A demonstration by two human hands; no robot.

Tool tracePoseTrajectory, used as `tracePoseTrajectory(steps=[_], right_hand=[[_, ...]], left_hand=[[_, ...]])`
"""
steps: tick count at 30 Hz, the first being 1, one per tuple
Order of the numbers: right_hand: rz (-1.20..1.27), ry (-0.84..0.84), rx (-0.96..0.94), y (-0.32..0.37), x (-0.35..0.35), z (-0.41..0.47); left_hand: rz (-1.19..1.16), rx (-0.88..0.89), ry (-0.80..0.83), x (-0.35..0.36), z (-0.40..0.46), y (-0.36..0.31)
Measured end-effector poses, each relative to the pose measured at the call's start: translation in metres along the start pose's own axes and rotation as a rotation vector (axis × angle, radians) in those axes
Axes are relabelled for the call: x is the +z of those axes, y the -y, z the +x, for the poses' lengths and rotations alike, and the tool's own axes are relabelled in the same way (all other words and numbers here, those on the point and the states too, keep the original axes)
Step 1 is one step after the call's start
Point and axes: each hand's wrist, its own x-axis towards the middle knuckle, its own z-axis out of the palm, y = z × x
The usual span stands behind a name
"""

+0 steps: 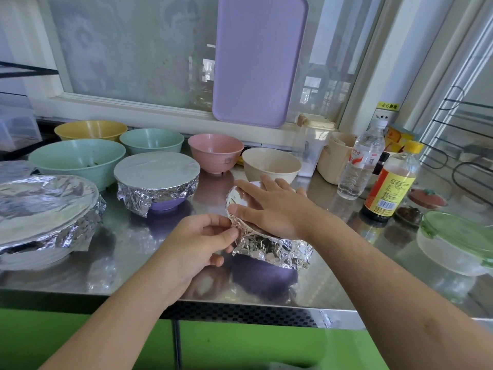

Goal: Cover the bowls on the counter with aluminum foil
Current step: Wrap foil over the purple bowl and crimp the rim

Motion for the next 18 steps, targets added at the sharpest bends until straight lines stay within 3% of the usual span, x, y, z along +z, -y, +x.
tracePoseTrajectory(steps=[5, 11, 15, 18], right_hand=[[0.002, -0.01, -0.004, -0.001, 0.001, 0.001], [-0.009, -0.001, 0.004, -0.001, 0.001, 0.001], [0.0, 0.003, -0.003, 0.0, 0.001, 0.0], [0.006, -0.01, -0.004, -0.001, 0.001, 0.0]], left_hand=[[0.346, 0.201, -0.073, 0.0, 0.003, 0.004], [0.616, 0.255, -0.167, 0.004, 0.0, -0.001], [0.649, 0.257, -0.306, 0.011, -0.01, -0.004], [0.504, 0.296, -0.32, 0.015, -0.021, -0.01]])
